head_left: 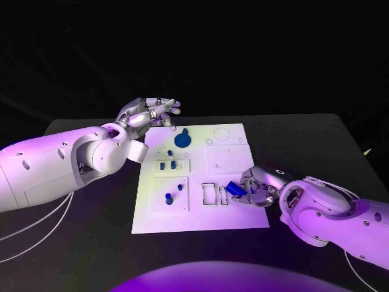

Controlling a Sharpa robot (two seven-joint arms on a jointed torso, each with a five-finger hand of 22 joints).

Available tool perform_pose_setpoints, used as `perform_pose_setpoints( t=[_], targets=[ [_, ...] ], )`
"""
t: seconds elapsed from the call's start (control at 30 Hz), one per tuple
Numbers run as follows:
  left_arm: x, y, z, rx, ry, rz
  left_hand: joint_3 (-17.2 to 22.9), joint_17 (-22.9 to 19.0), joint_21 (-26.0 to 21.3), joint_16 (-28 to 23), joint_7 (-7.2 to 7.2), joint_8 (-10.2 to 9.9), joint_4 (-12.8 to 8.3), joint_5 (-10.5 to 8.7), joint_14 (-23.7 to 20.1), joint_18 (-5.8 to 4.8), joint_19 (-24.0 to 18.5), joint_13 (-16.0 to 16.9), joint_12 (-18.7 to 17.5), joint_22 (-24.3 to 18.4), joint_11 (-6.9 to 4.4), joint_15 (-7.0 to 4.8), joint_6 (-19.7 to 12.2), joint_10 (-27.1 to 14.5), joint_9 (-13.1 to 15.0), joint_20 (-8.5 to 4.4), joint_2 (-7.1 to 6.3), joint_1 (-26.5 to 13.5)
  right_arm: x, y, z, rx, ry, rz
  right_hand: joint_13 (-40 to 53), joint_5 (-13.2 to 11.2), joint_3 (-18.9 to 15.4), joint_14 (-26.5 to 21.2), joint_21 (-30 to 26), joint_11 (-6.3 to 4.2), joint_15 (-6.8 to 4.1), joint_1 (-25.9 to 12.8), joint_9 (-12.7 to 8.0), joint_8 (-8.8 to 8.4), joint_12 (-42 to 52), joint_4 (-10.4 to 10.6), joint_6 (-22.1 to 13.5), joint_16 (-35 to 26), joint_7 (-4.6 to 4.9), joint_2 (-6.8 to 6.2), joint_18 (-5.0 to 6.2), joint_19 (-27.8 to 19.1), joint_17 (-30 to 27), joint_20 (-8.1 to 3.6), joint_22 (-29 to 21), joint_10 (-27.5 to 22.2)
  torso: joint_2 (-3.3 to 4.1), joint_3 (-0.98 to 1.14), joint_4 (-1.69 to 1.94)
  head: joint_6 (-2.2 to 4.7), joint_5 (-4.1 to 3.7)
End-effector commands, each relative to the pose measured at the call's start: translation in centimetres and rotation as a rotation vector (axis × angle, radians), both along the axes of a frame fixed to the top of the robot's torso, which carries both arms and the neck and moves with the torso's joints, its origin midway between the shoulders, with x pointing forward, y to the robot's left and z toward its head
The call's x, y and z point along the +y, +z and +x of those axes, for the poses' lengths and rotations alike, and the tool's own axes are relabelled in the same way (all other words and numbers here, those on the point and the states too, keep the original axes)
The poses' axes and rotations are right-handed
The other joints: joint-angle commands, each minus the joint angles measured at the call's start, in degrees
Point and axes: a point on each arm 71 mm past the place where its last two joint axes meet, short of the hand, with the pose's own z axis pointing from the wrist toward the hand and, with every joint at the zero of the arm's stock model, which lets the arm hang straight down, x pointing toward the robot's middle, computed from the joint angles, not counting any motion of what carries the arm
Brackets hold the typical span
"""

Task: Assemble the parts on the task board

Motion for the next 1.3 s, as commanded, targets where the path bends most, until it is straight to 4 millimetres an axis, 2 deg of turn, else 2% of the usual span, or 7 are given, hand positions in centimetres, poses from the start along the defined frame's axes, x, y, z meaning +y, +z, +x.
perform_pose_setpoints(
  t=[0.03, 0.47, 0.9, 1.0, 1.13, 1.2, 1.3],
  targets=[
    [-0.2, 0.1, -0.1, -0.005, -0.021, -0.007, -0.42, -0.09, -0.33, 0.39, 0.04, 0.29, 0.03, 0.00, -0.40, 0.67, -0.21, 0.08, 0.33, -0.09, 0.11, 0.09, -0.49, -0.39, 0.06, 0.37, 0.72, 0.07, -0.2, -0.6, -0.2, -0.003, -0.007, -0.017, 0.37, -1.28, 1.88, 4.34, 0.23, -0.45, -0.58, 2.96, -0.20, -0.14, -0.27, -0.59, 0.88, 0.31, -0.35, 1.52, -1.05, 0.36, 6.21, -0.31, 3.03, 0.39, -0.05, -0.03, -0.01, -0.09, 0.06],
    [-0.1, 0.1, -0.1, -0.005, -0.019, -0.006, -0.43, -0.09, -0.34, 0.40, 0.04, 0.30, 0.03, 0.00, -0.42, 0.68, -0.22, 0.08, 0.35, -0.10, 0.11, 0.09, -0.50, -0.40, 0.06, 0.37, 0.73, 0.07, 0.1, 1.3, -0.8, -0.086, -0.049, 0.145, 2.30, 1.62, 7.83, 4.62, 1.67, -1.65, -1.57, 5.55, 0.55, 0.38, 0.32, -0.40, 3.39, 0.69, -1.67, 2.25, -1.36, 1.15, 7.49, -1.19, 4.36, 2.28, -0.10, -0.08, -0.03, 0.12, 0.03],
    [-0.2, 0.1, -0.1, -0.006, -0.022, -0.008, -0.43, -0.09, -0.34, 0.40, 0.04, 0.30, 0.03, 0.00, -0.42, 0.68, -0.22, 0.08, 0.35, -0.10, 0.11, 0.09, -0.50, -0.40, 0.06, 0.37, 0.73, 0.07, 2.2, 1.8, -1.0, -0.045, 0.010, 0.180, 2.10, 1.73, 8.97, 4.53, 1.05, -1.67, -1.64, 3.85, 0.96, 0.54, -0.10, 0.12, 3.59, 0.56, -1.67, 1.87, -1.25, 0.88, 7.14, -1.32, 4.14, 2.20, 0.01, 0.02, -0.09, 0.07, 0.15],
    [-0.2, 0.1, -0.1, -0.006, -0.023, -0.008, -0.43, -0.09, -0.34, 0.40, 0.04, 0.30, 0.03, 0.00, -0.42, 0.68, -0.22, 0.08, 0.35, -0.10, 0.11, 0.09, -0.50, -0.40, 0.06, 0.37, 0.73, 0.07, 2.7, 1.6, -1.0, -0.020, 0.020, 0.179, 2.20, 1.65, 9.26, 4.53, 0.97, -1.63, -1.61, 1.86, 1.17, 0.54, -0.18, 0.20, 3.69, 0.54, -1.61, 1.73, -1.25, 0.87, 7.16, -1.29, 4.20, 2.34, 0.01, 0.05, -0.02, -0.02, 0.16],
    [-0.3, 0.1, -0.1, -0.005, -0.024, -0.008, -0.43, -0.09, -0.34, 0.40, 0.04, 0.30, 0.03, 0.00, -0.42, 0.68, -0.22, 0.08, 0.35, -0.10, 0.11, 0.09, -0.50, -0.40, 0.06, 0.37, 0.73, 0.07, 3.8, 1.0, -1.1, 0.034, 0.037, 0.181, 2.28, 1.04, 8.22, 4.44, 0.36, -1.47, -1.46, -6.53, 1.59, 0.48, -0.49, 0.28, 4.22, 0.34, -1.50, 1.94, -1.14, 0.70, 6.70, -1.16, 4.09, 2.54, 0.00, 0.04, 0.05, -0.10, 0.26],
    [-0.3, 0.1, -0.1, -0.005, -0.024, -0.008, -0.49, -0.10, -0.41, 0.50, 0.05, 0.36, 0.06, 0.01, -0.50, 0.69, -0.23, 0.10, 0.45, -0.13, 0.12, 0.11, -0.53, -0.49, 0.06, 0.39, 0.87, 0.10, 4.2, 0.9, -1.2, 0.051, 0.044, 0.183, 3.12, 5.38, 7.32, 4.44, 0.26, -1.66, -1.62, -8.92, 2.00, 0.69, -0.13, 0.22, 4.54, 0.32, -1.71, 1.41, -1.13, 0.73, 6.72, -1.28, 4.18, 3.18, -0.03, 0.06, 0.10, -0.18, 0.36],
    [-0.3, 0.1, -0.1, -0.005, -0.024, -0.008, -0.49, -0.10, -0.41, 0.50, 0.05, 0.36, 0.06, 0.01, -0.50, 0.69, -0.23, 0.10, 0.45, -0.13, 0.12, 0.11, -0.53, -0.49, 0.06, 0.39, 0.87, 0.10, 4.8, 0.7, -1.3, 0.066, 0.050, 0.183, 4.32, 5.64, 7.04, 4.52, 0.52, -1.81, -1.73, -9.53, 2.25, 1.04, 0.63, 0.27, 5.06, 0.42, -1.91, 1.45, -1.19, 0.88, 7.05, -1.36, 4.39, 4.08, -0.01, 0.03, 0.07, -0.26, 0.38]
  ],
)
